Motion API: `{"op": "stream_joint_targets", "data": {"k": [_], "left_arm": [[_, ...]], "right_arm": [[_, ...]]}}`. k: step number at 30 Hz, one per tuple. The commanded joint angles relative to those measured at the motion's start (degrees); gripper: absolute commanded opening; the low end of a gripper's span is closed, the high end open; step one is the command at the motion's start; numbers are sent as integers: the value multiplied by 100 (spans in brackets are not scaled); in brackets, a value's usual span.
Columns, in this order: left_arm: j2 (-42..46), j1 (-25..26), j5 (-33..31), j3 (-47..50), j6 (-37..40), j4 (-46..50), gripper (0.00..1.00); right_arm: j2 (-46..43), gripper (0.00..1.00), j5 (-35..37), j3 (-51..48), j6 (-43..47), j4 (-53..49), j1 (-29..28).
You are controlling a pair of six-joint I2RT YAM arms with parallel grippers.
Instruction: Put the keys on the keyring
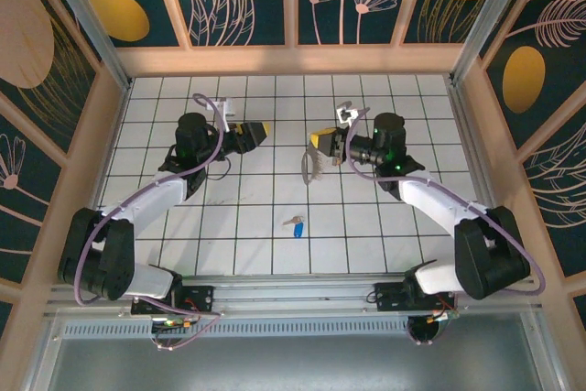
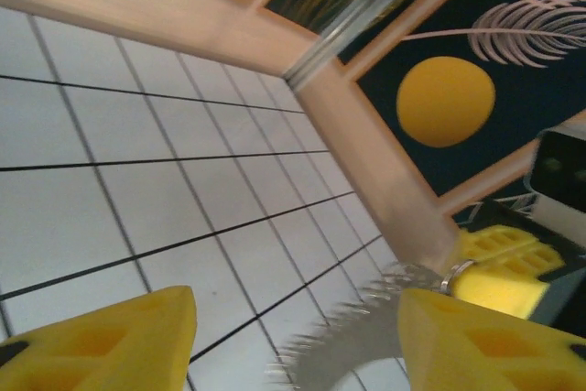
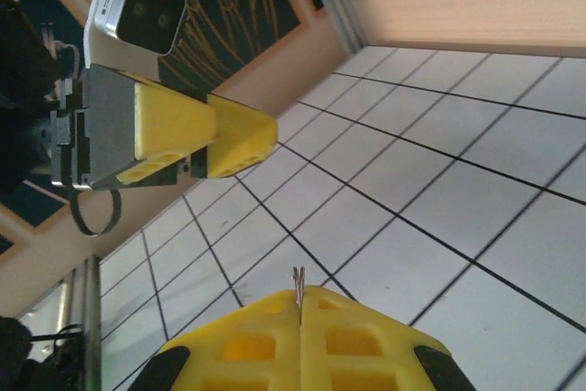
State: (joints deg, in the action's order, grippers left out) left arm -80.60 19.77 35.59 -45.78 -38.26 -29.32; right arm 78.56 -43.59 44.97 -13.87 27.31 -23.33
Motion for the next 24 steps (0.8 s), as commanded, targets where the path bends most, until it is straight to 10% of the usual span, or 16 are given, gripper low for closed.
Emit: {"op": "stream_joint_targets", "data": {"k": [1, 24], "left_arm": [[28, 186, 515, -286, 221, -407, 52], [-671, 980, 958, -711, 389, -797, 35]], "right_arm": [[144, 0, -666, 237, -287, 571, 39], [474, 0, -1300, 346, -832, 1031, 1]]}}
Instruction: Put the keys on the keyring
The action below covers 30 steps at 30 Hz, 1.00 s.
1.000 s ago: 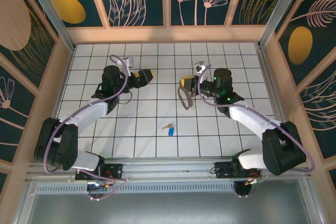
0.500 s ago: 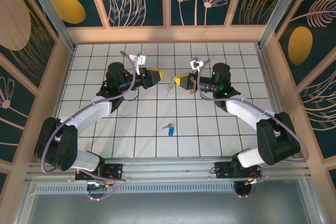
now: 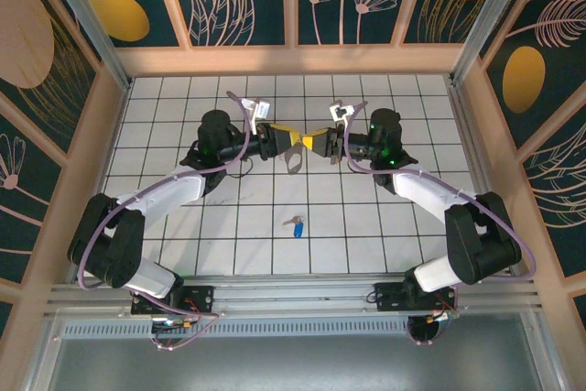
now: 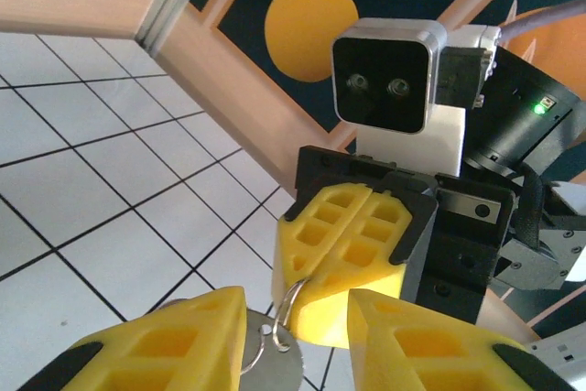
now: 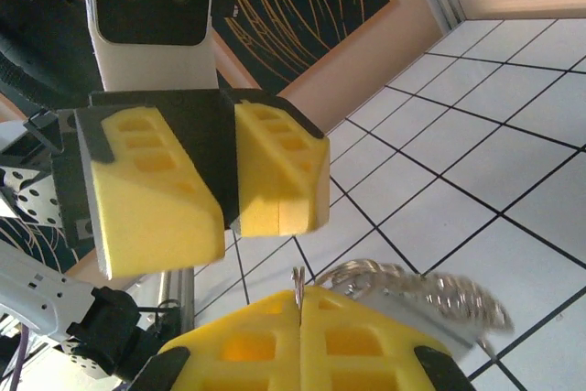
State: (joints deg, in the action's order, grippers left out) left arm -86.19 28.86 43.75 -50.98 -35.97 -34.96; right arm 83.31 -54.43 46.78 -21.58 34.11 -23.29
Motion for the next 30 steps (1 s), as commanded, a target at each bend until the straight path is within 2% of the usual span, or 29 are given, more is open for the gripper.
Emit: {"op": "stream_joint_targets", "data": {"k": [1, 11, 20, 30], "left_arm": [[-145, 84, 143, -203, 167, -222, 34], [-275, 93, 151, -211, 125, -326, 33], [-310, 196, 339, -227, 155, -477, 16], [-317, 343, 501, -211, 239, -562, 10]], "right_arm": [[1, 0, -217, 164, -57, 358, -3], [-48, 0, -241, 120, -55, 357, -9], [5, 0, -218, 94, -128, 464, -10], [44, 0, -173, 103, -127, 474, -15]]}}
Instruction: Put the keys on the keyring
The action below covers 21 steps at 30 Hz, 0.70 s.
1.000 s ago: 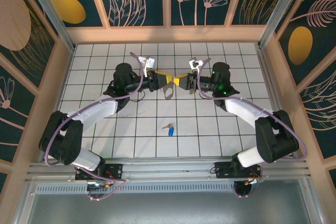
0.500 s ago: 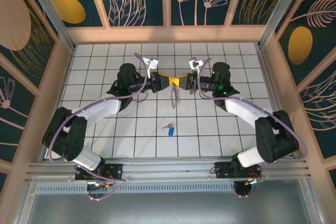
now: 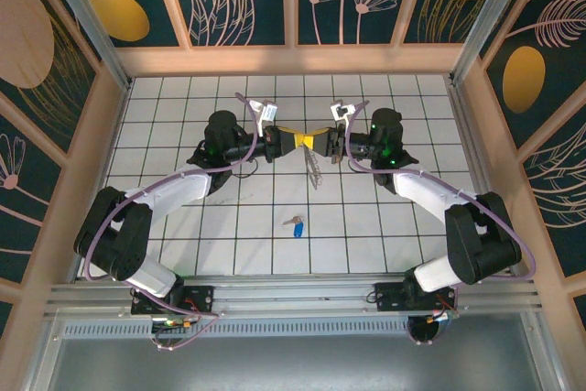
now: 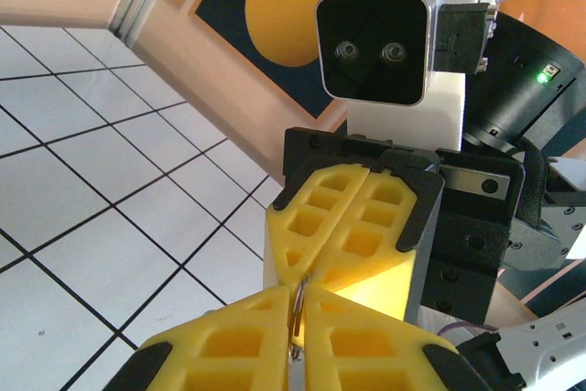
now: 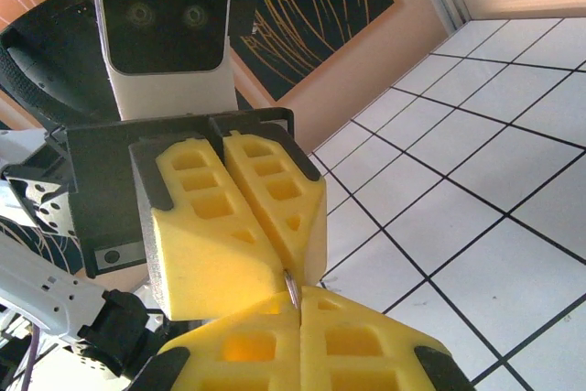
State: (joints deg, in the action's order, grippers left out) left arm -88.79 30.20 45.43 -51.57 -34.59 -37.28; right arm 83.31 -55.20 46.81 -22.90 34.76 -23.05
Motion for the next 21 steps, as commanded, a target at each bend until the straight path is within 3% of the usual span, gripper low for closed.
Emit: {"op": "stream_joint_targets", "data": {"k": [1, 5, 8, 14, 21], "left_arm": [[-59, 219, 348, -152, 96, -361, 8], [-42, 275, 346, -120, 98, -496, 0], [8, 276, 214, -51, 102, -603, 0], [175, 275, -411, 116, 284, -597, 0], [281, 275, -521, 62, 766, -244, 0]], "right_arm": [[42, 0, -90, 84, 3, 400, -33], [56, 0, -79, 91, -4, 408, -38], [59, 0, -5, 108, -4, 357, -27], [-165, 35, 114, -11, -54, 316, 144], [-866, 42, 184, -477, -179, 279, 582]]}}
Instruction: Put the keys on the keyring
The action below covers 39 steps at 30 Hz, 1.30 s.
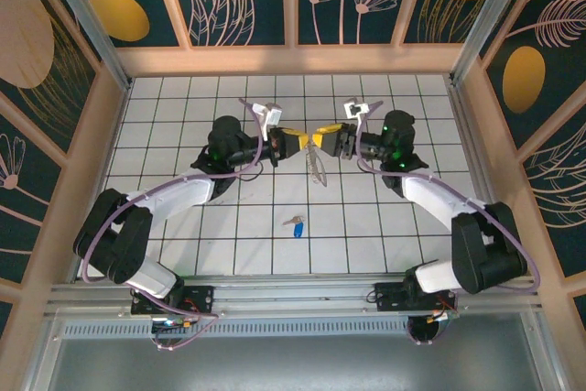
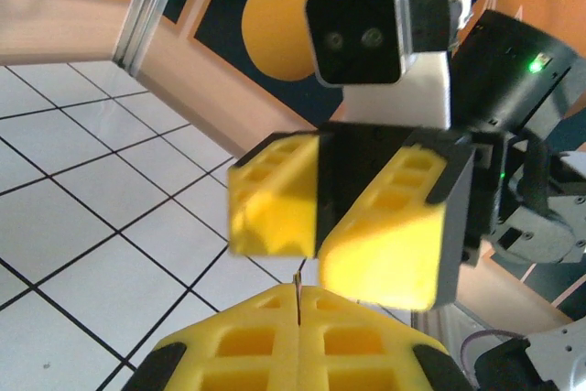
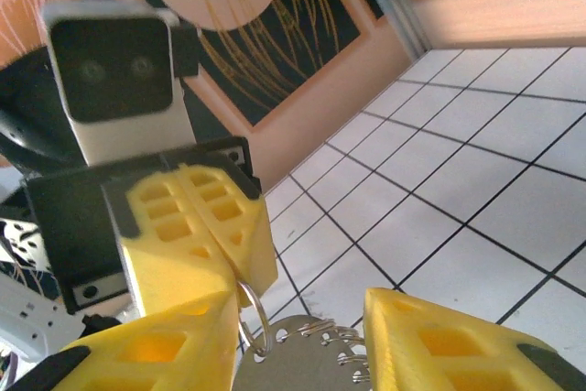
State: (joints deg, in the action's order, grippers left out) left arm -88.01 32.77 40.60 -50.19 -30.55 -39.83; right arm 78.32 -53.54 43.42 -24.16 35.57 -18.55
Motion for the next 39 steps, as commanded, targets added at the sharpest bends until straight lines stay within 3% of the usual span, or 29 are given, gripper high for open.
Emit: {"op": "stream_joint_targets", "data": {"k": [1, 13, 21, 39], "left_arm": [[196, 17, -19, -125, 449, 113, 0], [-140, 13, 695, -1100, 1579, 1569, 0], [-383, 18, 1228, -1466, 1778, 1981, 0], [-427, 18, 1460, -1546, 1837, 2125, 0]], "right_arm": [[-469, 42, 40, -202, -53, 180, 175], [-469, 42, -416, -185, 390, -373, 220], [-432, 40, -603, -72, 721, -690, 220], [-177, 27, -848, 88, 677, -516, 213]]}}
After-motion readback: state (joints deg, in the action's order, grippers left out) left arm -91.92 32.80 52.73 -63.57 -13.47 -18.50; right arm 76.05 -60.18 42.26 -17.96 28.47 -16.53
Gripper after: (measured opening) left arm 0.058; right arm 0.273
